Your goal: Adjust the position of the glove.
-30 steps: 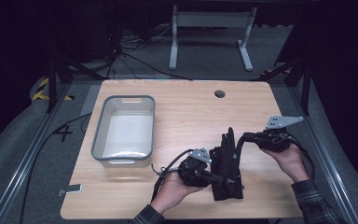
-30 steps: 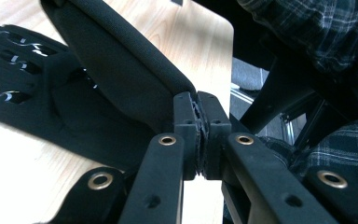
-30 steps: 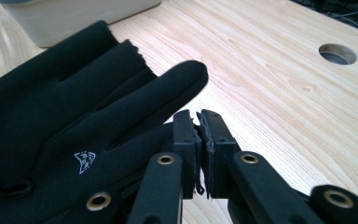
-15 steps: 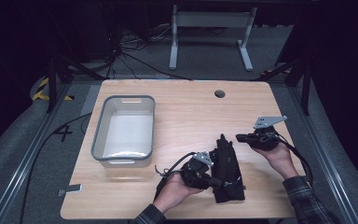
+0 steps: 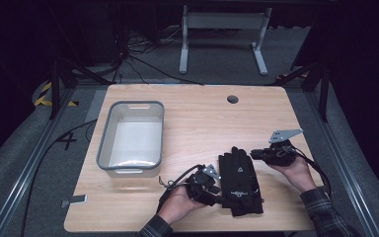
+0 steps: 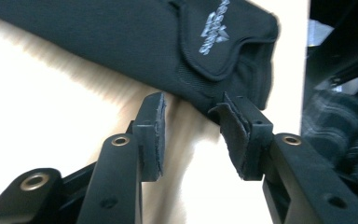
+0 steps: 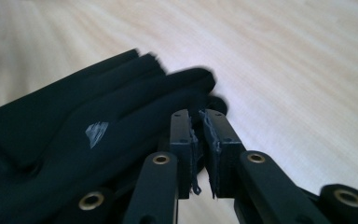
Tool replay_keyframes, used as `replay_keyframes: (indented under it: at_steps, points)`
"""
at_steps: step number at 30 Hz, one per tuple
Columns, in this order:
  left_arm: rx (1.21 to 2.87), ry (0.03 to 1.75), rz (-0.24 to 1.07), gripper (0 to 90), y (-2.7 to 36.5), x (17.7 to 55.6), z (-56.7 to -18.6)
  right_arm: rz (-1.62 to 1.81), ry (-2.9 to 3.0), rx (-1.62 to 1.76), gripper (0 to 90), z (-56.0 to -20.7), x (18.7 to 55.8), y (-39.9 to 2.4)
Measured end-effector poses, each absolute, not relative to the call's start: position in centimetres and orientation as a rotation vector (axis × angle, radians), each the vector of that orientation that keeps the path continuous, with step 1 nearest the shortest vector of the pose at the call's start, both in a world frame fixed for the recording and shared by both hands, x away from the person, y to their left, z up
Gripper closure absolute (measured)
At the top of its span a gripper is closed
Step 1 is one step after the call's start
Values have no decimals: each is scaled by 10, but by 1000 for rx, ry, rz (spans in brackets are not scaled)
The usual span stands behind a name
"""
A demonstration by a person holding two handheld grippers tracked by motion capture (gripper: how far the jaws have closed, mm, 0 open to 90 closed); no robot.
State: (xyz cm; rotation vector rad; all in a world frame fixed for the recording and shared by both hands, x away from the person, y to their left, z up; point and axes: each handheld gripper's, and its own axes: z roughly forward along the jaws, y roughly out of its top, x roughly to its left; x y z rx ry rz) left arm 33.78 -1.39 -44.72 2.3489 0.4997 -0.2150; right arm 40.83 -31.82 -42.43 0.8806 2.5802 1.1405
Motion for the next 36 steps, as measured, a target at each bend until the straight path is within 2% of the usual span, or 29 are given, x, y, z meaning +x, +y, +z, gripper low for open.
replay_keyframes:
  at_steps: [5, 8, 14, 28, 33, 36]
  points:
    - [2313, 541, -170, 568, -8, 343, -445, 1159, 2639, 874, 820, -430, 390, -320]
    - [2317, 557, -128, 584, -7, 348, -445, 1173, 2672, 868, 773, -433, 381, -319]
    - [2316, 577, -140, 595, -9, 357, -447, 1228, 2709, 889, 648, -436, 368, -318]
    - [2379, 525, -122, 654, -29, 358, -456, 1263, 2742, 969, 497, -446, 369, -311]
    - [2383, 517, -114, 664, -29, 358, -456, 1260, 2740, 1002, 496, -448, 372, -310]
    - [2383, 514, -112, 666, -29, 358, -456, 1281, 2760, 990, 602, -449, 373, -308]
